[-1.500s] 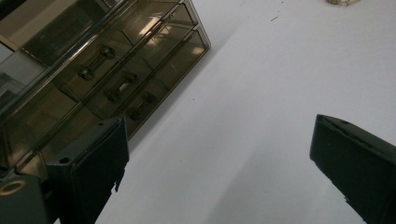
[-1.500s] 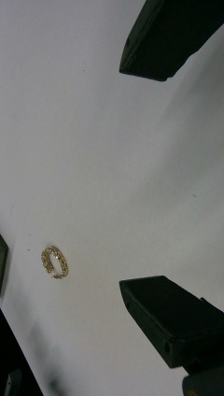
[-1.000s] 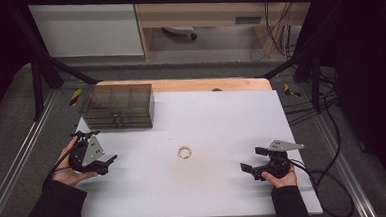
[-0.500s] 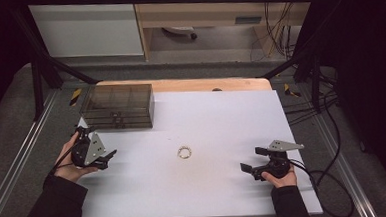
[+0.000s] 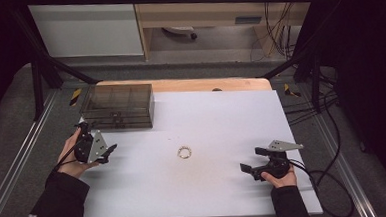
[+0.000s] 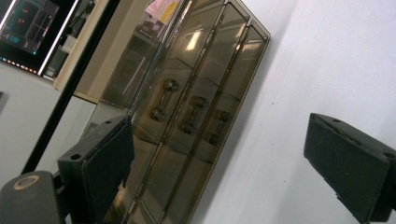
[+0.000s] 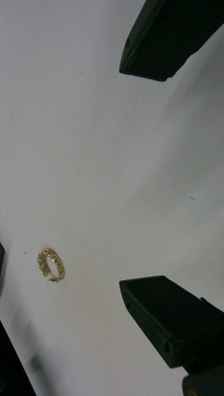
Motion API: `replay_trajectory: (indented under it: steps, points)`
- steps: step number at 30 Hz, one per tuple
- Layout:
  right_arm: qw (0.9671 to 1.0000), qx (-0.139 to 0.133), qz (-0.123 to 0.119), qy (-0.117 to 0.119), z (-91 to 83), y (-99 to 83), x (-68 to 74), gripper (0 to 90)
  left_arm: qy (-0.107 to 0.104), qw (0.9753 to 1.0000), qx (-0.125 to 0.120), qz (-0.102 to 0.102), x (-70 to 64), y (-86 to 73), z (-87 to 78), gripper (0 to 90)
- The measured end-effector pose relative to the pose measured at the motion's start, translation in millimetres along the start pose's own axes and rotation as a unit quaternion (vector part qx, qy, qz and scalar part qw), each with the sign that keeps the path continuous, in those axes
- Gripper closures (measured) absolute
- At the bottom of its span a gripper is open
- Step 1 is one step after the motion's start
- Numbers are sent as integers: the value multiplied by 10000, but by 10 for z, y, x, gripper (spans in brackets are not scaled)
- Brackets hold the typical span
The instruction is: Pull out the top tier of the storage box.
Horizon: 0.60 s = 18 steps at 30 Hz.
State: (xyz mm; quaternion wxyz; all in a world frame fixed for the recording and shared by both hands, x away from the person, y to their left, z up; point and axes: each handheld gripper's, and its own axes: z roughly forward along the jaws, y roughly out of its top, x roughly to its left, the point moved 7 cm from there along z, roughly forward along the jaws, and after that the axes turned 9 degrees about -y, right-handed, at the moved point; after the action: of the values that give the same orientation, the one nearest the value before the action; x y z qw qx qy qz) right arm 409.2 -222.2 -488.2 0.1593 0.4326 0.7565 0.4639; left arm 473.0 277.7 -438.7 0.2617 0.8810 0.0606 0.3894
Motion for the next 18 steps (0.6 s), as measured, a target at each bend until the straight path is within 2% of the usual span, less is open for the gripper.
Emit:
replay_trajectory:
  steps: [6, 11, 18]
  points:
    - [10000, -11, 1, -6, -3, 2, 0, 6, 125, 9996, 115, 209, 47, -3, 40, 112]
    - [10000, 2, -10, -6, -2, -1, -3, 6, 262, 9990, 104, 355, 89, -1, 71, 131]
    - [10000, 9, -14, -10, -1, -2, -3, 6, 505, 9966, 252, 600, 151, -21, 103, 178]
